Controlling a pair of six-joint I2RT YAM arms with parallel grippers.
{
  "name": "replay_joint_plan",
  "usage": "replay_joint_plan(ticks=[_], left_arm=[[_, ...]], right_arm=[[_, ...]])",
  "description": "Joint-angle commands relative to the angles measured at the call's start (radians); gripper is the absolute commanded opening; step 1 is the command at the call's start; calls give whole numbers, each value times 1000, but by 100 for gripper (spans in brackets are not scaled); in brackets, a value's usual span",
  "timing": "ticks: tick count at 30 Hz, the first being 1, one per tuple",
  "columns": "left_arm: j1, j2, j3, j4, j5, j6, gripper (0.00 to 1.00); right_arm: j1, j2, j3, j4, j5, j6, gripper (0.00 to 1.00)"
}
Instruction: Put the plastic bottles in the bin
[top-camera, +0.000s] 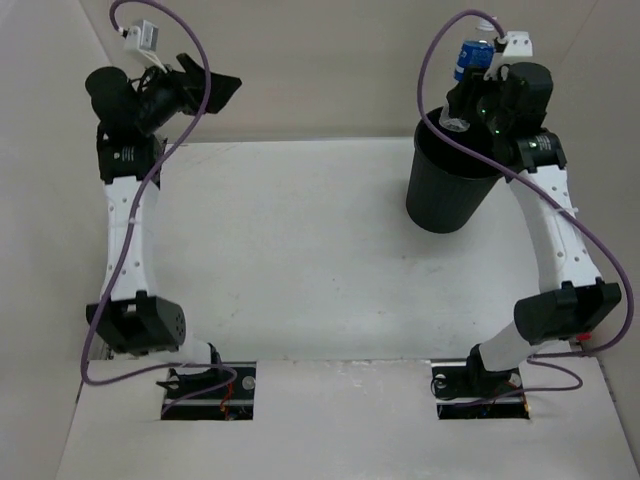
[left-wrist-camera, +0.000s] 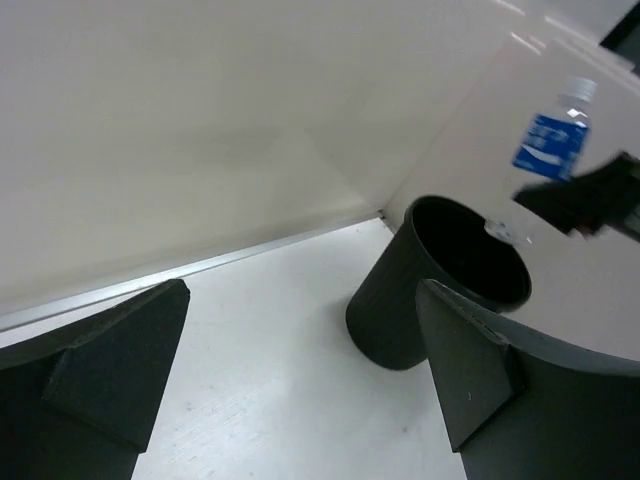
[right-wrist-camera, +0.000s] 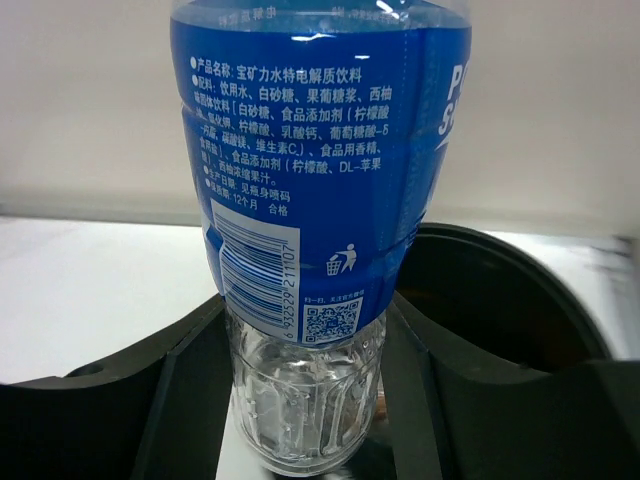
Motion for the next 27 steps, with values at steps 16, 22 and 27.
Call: replay_joint_plan(ticks=[16, 22, 27], left_arm=[[40, -403, -379, -340, -177, 616, 100], [-3, -383, -379, -449, -366, 749, 100], [-89, -362, -404, -492, -484, 883, 100]], right_arm=[[36, -65, -64, -93, 342, -145, 100], [-38, -344, -263, -162, 283, -251, 100], [-112, -538, -412, -385, 260, -315, 100]])
